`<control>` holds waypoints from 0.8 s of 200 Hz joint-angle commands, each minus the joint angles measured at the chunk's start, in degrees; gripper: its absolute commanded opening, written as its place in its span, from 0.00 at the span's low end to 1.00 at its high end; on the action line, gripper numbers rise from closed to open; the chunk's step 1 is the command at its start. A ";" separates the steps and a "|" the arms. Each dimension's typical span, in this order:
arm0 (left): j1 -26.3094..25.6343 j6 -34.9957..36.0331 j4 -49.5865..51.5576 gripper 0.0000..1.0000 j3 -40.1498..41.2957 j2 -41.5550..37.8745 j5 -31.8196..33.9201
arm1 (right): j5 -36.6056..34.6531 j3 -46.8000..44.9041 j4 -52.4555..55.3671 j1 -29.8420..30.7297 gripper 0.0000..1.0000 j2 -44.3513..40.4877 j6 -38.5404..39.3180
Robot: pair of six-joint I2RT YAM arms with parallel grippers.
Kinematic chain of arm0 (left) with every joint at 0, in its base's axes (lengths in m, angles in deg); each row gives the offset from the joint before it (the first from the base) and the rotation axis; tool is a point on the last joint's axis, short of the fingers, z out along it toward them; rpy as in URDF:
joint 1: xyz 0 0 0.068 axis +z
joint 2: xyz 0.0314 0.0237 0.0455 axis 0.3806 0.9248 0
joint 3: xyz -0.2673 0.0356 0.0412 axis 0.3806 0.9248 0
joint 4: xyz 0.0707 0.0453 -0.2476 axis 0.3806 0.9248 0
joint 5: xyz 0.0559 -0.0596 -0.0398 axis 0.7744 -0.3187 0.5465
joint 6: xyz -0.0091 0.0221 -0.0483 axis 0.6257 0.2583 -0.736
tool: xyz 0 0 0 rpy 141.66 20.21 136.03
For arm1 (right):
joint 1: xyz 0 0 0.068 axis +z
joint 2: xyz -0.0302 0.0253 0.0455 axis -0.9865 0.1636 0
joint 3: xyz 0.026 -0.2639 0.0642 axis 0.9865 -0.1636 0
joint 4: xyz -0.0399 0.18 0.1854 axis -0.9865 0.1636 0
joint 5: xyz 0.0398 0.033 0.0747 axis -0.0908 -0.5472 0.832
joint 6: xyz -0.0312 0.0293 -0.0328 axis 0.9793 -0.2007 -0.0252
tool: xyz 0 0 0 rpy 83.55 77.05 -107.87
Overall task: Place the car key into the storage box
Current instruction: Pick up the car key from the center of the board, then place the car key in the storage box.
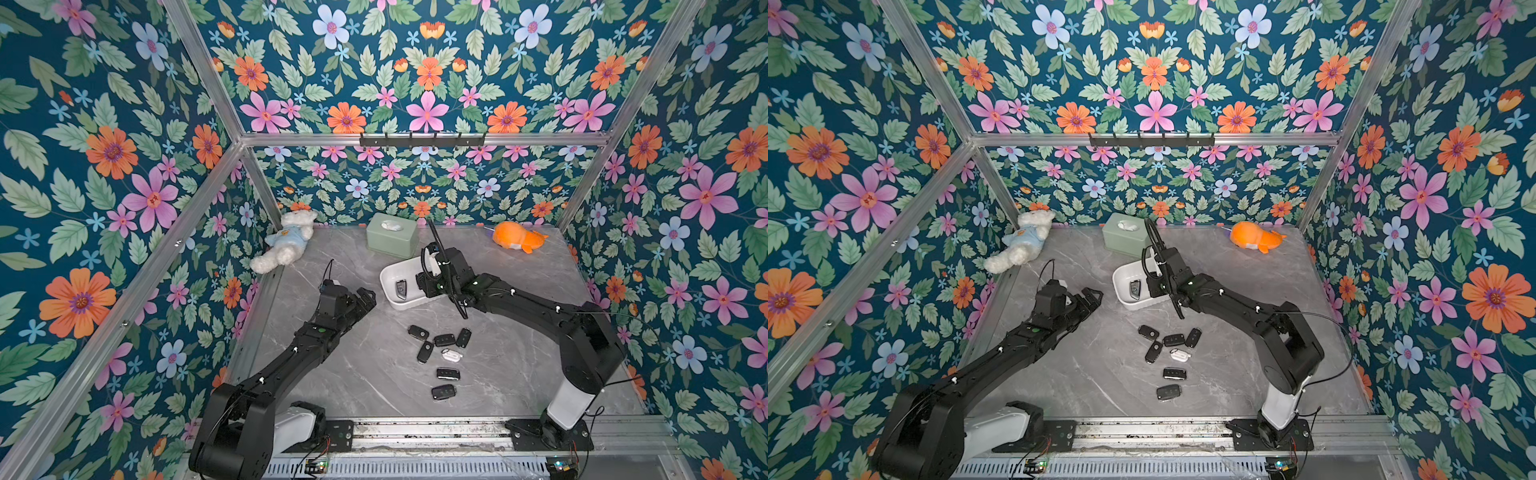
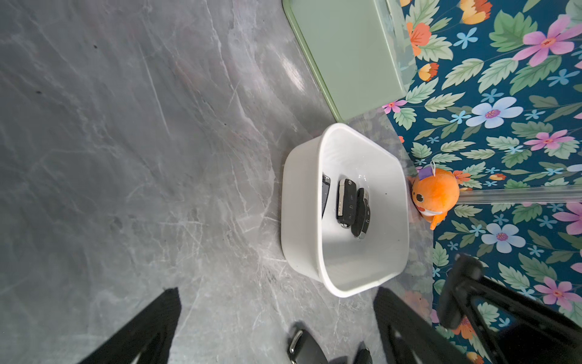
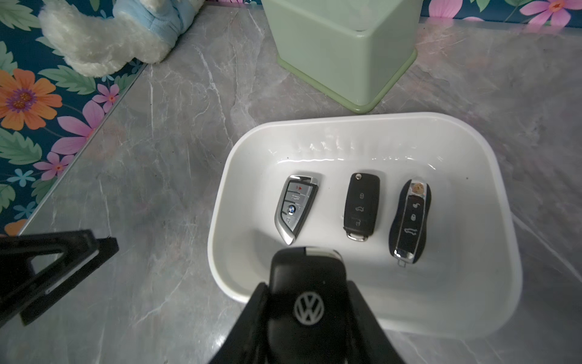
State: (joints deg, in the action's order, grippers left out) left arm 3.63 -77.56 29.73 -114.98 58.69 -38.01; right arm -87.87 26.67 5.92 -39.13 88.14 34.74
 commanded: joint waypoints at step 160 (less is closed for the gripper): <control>2.13 5.42 5.25 0.99 1.67 -5.72 0.82 | -5.86 22.09 5.84 0.03 0.33 24.06 -2.68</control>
State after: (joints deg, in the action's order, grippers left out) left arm 5.53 -72.75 33.80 -113.37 53.16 -37.33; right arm -91.93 47.80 10.90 -39.17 111.15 32.06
